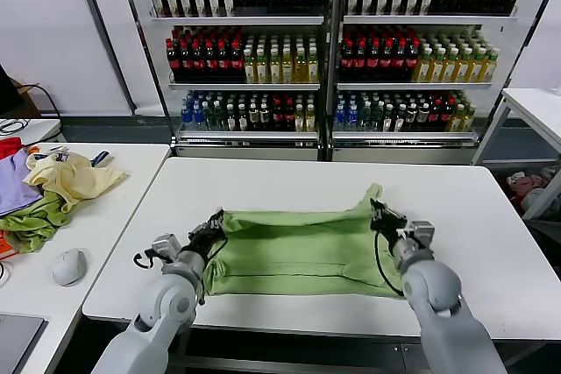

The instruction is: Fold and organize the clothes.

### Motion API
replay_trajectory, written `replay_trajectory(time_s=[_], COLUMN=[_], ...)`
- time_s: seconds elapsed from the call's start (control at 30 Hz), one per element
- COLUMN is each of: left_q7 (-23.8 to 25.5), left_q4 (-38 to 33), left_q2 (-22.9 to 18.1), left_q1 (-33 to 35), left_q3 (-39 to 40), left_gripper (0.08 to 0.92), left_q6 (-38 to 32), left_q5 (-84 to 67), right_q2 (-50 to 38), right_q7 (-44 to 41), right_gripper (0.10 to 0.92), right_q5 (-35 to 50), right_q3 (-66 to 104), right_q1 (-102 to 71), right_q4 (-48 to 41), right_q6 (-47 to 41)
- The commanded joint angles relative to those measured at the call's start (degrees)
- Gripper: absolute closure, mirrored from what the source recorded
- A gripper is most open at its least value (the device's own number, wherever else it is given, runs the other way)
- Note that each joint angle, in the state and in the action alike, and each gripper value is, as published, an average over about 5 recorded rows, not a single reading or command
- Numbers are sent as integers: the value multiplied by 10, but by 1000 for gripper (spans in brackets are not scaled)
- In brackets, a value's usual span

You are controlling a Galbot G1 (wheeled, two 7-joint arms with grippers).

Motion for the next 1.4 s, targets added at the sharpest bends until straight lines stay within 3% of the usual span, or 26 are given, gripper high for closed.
replay_trajectory(time_s=[0.03, 0.23, 0.3, 0.6, 0.9, 1.13, 1.27, 1.4], left_q7=[2, 8, 12, -24, -87, -110, -111, -101], left_q4=[-45, -31, -27, -44, -14, 22, 27, 28], left_q2=[14, 19, 19, -14, -104, -142, -148, -144], left_q1=[58, 58, 56, 67, 90, 88, 95, 98], left_q3=[-6, 1, 5, -3, 9, 9, 10, 10], left_gripper=[908, 902, 882, 638, 378, 198, 184, 253], left_q6=[36, 72, 80, 73, 69, 75, 85, 84], left_q5=[15, 52, 61, 176, 351, 397, 392, 372], right_q2=[0, 14, 16, 12, 4, 4, 2, -2], right_q7=[10, 19, 16, 15, 21, 20, 19, 20], right_gripper=[908, 896, 858, 602, 360, 213, 203, 203], right_q5=[-10, -46, -61, -85, -103, -106, -105, -101], right_q3=[46, 30, 24, 27, 23, 17, 15, 12], right_q1=[-122, -118, -115, -146, -164, -159, -154, -143], right_q4=[109, 102, 104, 130, 137, 134, 134, 127], right_q6=[-21, -46, -51, -33, -12, -6, -6, -6])
